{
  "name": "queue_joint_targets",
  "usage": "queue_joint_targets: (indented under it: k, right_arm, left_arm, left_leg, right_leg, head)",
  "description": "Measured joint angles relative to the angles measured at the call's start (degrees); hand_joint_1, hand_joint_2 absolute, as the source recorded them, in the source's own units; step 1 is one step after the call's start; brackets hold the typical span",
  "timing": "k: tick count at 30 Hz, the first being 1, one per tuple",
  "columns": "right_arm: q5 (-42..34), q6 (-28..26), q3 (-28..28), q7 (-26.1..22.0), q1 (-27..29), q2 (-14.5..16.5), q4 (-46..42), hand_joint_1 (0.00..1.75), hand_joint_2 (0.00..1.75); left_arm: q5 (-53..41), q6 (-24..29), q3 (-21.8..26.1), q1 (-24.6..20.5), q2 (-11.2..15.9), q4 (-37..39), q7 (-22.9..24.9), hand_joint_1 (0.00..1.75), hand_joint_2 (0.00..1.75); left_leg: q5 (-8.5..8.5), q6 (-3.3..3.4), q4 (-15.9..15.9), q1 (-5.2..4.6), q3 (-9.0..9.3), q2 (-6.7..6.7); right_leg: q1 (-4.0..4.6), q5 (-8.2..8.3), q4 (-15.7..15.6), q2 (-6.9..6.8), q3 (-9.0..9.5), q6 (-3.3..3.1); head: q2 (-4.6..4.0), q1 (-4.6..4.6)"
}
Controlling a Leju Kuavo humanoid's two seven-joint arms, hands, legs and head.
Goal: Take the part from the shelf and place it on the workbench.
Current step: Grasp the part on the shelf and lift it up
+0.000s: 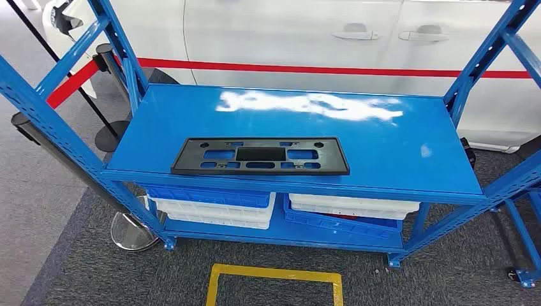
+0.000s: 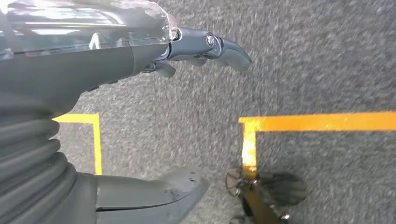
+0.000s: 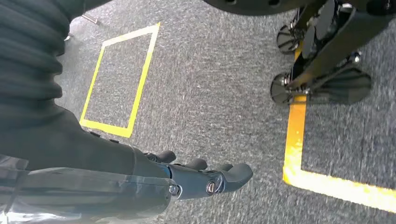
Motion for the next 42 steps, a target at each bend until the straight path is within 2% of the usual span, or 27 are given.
queue_joint_targets:
  k: [2,5,12,24,32,36,40,42]
  right_arm:
    - [-0.5,-0.6,0.3,-0.2,-0.1,0.0,0.2,0.0,1.75]
    - [-2.0,-2.3,0.9,-1.6,-0.5,0.1,0.7,0.0,1.75]
    - [-3.5,-6.4,1.4,-7.8,-0.3,0.5,-1.1,0.0,1.75]
    - [1.9,-7.0,-1.2,-15.2,2.8,2.4,-19.5,0.0,1.75]
    - [6.3,-9.9,-0.9,-19.2,5.4,2.0,-34.1,0.0,1.75]
    - [8.9,-11.7,0.5,-21.2,6.2,1.2,-41.4,0.0,0.0]
    - [11.2,-13.2,2.2,-22.8,6.7,0.1,-47.4,0.0,0.0]
    - [12.7,-14.2,3.6,-23.9,7.1,-0.6,-51.4,0.0,0.87]
  left_arm:
    - [-1.2,0.4,1.3,-0.2,-0.2,0.1,-0.5,0.0,0.0]
    - [-4.9,1.7,5.7,-0.9,-1.0,0.7,-2.1,0.0,0.0]
    - [-12.0,4.9,14.6,-2.2,-2.6,1.6,-5.7,0.0,0.0]
    - [-20.8,7.1,22.9,-3.5,-3.6,2.8,-9.0,0.0,0.0]
    - [-25.6,8.2,27.6,-4.4,-4.0,3.5,-10.9,0.0,0.0]
    - [-27.9,8.8,29.7,-4.7,-4.1,3.8,-11.8,0.0,0.0]
    - [-30.0,9.0,31.5,-5.0,-4.3,4.2,-12.6,0.0,0.0]
    - [-31.3,9.2,32.7,-5.2,-4.3,4.4,-13.1,0.0,0.0]
  left_leg:
    - [0.0,0.0,0.0,0.0,0.0,0.0]
    - [0.0,0.0,0.0,0.0,-0.01,0.0]
    - [0.0,0.0,0.0,-0.01,-0.01,0.0]
    - [0.01,0.0,0.0,-0.01,0.06,0.0]
    - [0.01,0.01,0.0,-0.02,0.05,0.0]
    - [0.01,0.01,0.0,-0.03,0.05,0.0]
    - [0.02,0.02,0.0,-0.03,0.03,0.0]
    - [0.02,0.02,0.0,-0.03,0.02,0.0]
  right_leg:
    - [0.0,0.0,0.0,0.0,0.0,0.0]
    - [-0.01,-0.01,0.0,0.0,0.01,0.01]
    - [-0.01,-0.01,0.0,0.0,0.01,0.01]
    - [-0.01,0.0,0.0,0.01,-0.01,0.01]
    - [-0.06,0.0,0.0,0.01,-0.01,0.01]
    - [-0.08,0.0,0.0,0.02,-0.02,0.02]
    - [-0.08,0.0,0.0,-0.01,-0.02,0.03]
    - [-0.08,0.01,0.0,0.0,-0.03,0.03]
  head:
    - [0.0,0.01]
    - [0.0,0.01]
    - [0.0,0.01]
    - [0.0,0.01]
    - [0.0,0.01]
    - [-0.01,0.0]
    - [0.0,0.01]
    - [0.0,0.01]
